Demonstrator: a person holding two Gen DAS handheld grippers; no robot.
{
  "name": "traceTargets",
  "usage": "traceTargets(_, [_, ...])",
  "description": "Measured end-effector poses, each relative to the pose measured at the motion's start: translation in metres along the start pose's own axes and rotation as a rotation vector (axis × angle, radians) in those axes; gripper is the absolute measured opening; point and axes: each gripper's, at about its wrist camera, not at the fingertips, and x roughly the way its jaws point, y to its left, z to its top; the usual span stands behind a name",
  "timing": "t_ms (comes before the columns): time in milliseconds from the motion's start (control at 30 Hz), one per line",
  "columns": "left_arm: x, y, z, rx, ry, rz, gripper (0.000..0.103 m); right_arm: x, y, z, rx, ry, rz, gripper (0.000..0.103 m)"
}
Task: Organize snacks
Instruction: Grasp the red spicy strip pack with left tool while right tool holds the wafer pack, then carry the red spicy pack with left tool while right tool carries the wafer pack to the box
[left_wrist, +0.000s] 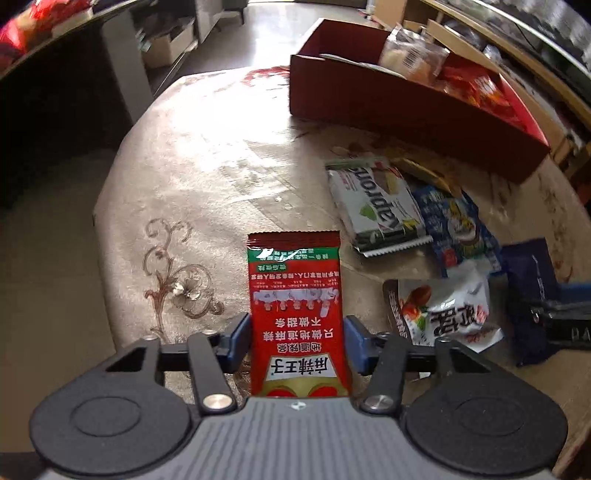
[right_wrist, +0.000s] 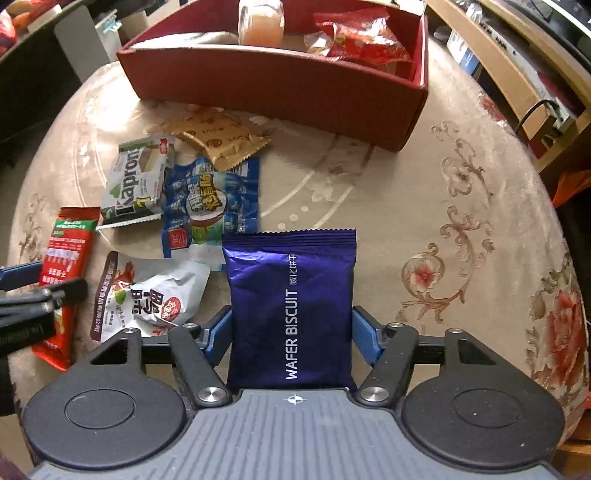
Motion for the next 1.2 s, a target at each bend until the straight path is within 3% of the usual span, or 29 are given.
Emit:
traceTargets(667, [-0.02, -0.009, 0.008, -0.023, -0.06, -0.067, 0.044, -0.033, -0.016, -0.001, 0.04, -0.115, 0.041, 0.073])
traceTargets(1200, [-0.032, -0.03, 0.047, 0.039, -0.159, -0.098, 0.044, -0.043, -0.007, 0.022, 0.059, -0.179, 0.041, 0.073])
